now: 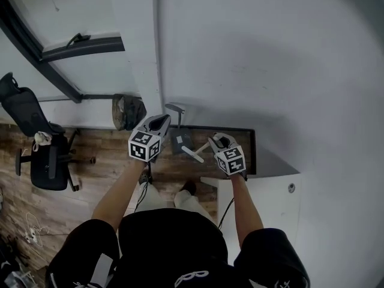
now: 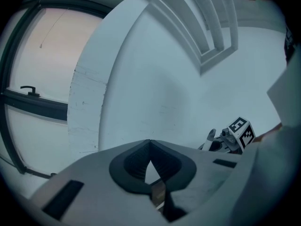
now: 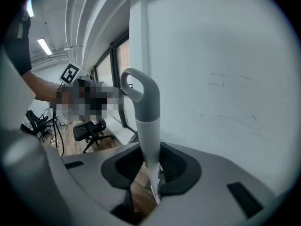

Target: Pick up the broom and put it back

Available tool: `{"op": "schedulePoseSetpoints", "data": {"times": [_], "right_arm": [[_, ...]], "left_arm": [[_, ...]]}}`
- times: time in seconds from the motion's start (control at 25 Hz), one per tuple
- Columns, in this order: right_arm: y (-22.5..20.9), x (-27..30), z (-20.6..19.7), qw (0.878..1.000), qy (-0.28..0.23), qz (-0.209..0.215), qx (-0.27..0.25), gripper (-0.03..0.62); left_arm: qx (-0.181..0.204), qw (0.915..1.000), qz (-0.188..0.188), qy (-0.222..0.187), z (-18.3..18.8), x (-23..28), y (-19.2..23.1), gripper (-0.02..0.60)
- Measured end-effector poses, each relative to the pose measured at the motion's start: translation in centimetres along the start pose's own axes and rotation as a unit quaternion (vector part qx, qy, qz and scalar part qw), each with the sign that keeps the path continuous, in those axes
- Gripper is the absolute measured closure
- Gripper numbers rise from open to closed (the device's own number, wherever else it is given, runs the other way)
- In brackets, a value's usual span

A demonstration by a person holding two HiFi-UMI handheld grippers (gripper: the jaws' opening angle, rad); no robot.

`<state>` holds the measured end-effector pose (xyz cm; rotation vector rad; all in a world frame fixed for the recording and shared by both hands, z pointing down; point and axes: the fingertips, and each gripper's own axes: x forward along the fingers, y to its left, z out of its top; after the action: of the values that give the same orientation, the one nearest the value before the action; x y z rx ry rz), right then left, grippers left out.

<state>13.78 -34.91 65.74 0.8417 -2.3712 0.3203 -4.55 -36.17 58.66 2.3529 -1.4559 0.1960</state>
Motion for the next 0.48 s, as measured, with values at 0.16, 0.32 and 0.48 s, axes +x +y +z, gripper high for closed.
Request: {"op": "schedulePoseSetpoints", "data": {"times": [0.16, 0.32, 0.48], "right_arm": [[-0.4, 0.8, -1.2, 1.000, 0.011, 0.017, -0.008, 0.479], [-1.1, 1.5, -2.2, 1.000, 0.015, 0.023, -0.013, 0.479], [-1.4, 2.2, -3.2, 0.999, 0.023, 0.033, -0.015, 0.479]], "left_arm": [[-0.008, 0.9998, 0.015, 0.001, -0.5, 0.0, -0.1, 0.565], [-0.012, 0.9995, 0.028, 0.001, -0.8, -0.2, -0.2, 0.565], [-0.015, 0.9992, 0.037, 0.001, -1.2, -0.4, -0.6, 0.564]]}}
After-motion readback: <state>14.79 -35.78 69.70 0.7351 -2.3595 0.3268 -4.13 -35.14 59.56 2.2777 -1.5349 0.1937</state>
